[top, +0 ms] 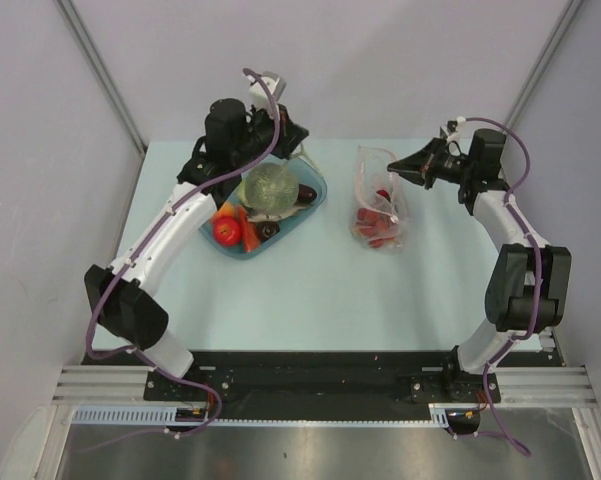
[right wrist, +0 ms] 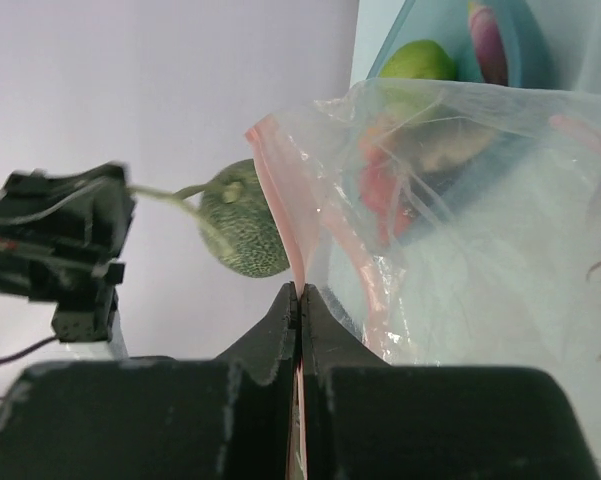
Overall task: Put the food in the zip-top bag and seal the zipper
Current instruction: Place the fake fruit in the bin.
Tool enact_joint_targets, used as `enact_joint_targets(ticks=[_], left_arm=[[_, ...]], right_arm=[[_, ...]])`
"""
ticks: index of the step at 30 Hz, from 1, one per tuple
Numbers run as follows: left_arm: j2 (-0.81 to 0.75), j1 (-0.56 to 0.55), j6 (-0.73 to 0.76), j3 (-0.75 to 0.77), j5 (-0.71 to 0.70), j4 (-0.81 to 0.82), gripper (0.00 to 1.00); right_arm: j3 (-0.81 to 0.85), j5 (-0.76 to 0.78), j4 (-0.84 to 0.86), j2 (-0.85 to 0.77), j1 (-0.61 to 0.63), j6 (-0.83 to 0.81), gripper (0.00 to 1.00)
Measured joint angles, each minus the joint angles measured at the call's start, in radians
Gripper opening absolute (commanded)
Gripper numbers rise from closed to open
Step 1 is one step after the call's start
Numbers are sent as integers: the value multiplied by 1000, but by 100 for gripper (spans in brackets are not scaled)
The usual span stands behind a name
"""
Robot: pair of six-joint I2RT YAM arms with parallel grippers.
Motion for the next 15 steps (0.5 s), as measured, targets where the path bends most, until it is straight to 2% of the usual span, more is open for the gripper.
enact_joint_targets(ticks=[7,11,15], left_arm=[[11,119,41,-154,-32,-25,0],[19,126,67,-227,-49,-6,0],[51,124,89,-237,-65,34,0]], right_arm=[[0,28,1,0,60,-12,0],[0,44,-10,0,83,-31,0],[3,50,-27,0,106,-53,0]])
